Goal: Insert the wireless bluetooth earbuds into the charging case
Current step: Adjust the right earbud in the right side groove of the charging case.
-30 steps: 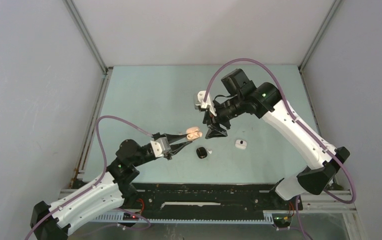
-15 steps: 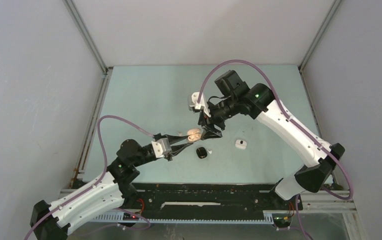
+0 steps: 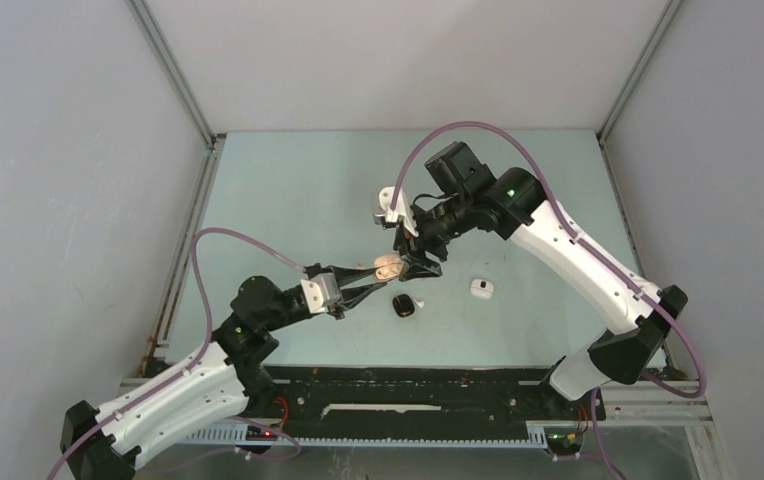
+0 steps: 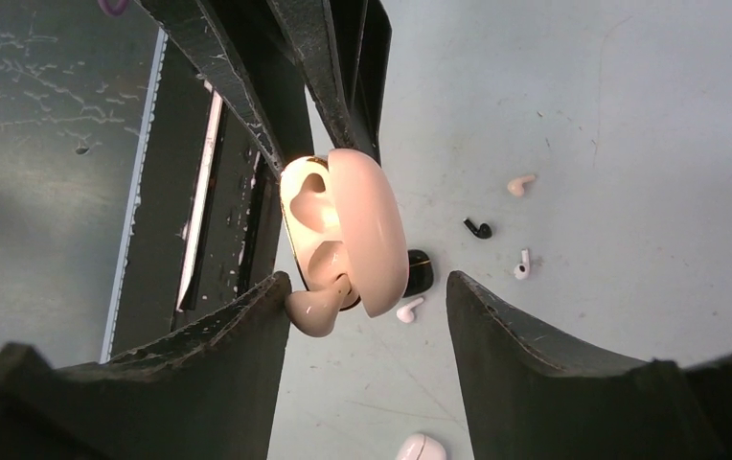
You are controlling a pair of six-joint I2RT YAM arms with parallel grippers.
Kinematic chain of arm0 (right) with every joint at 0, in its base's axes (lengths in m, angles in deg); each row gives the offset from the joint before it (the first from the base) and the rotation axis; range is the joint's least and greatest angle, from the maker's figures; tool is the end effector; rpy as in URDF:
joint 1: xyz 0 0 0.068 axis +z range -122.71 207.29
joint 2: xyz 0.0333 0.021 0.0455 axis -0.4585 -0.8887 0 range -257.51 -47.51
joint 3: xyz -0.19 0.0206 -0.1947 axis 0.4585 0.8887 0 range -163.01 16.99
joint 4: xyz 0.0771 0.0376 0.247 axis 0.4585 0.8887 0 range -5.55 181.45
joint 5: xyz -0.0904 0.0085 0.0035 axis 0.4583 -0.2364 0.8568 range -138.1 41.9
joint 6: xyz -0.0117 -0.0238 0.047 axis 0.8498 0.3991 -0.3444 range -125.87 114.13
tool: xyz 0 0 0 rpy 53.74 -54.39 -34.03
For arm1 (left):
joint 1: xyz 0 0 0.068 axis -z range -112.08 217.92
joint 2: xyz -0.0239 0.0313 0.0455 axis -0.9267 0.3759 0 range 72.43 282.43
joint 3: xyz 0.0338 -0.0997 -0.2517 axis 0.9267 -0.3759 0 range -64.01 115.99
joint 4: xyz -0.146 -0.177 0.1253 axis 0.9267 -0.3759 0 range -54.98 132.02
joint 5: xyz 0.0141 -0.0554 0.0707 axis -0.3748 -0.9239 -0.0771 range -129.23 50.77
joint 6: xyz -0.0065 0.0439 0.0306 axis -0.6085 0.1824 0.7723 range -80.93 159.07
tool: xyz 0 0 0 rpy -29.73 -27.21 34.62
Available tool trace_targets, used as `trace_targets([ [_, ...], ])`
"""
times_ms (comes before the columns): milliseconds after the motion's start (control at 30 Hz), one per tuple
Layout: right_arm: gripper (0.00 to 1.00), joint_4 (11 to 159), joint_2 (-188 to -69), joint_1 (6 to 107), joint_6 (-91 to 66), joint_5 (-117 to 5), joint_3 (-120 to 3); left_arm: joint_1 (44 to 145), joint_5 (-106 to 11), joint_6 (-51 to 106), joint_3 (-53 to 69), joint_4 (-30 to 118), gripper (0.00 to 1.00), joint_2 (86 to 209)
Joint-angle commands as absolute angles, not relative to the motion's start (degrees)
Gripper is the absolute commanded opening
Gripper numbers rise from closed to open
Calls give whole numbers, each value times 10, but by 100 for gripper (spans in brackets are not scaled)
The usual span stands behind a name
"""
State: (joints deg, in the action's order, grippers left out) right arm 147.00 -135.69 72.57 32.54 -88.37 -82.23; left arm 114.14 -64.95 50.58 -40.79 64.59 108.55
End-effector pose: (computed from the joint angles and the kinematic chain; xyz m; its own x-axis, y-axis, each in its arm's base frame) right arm 0.1971 0.2318 0.4040 0.0813 -0.5916 -0.8021 -0.9888 -0.1488 0.0096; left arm 0.1020 -0.1288 0.2908 0.3027 -0.0561 -0.9514 0.9042 0.3325 0.2681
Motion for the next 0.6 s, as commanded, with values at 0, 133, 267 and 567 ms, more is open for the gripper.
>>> trace_targets([
  [0, 63, 1501, -1344, 722, 372, -889, -853, 1145, -661, 492, -384, 663, 0, 1091],
  [133, 64, 1528, -1327, 723, 418, -867, -839, 1145, -671, 487, -382, 664, 0, 1096],
  [267, 64, 1533, -1324, 728, 434, -844, -830, 1145, -676, 484, -381, 665, 0, 1100],
  [567, 63, 1509, -1345, 731, 411, -830, -846, 1145, -682, 484, -380, 661, 0, 1099],
])
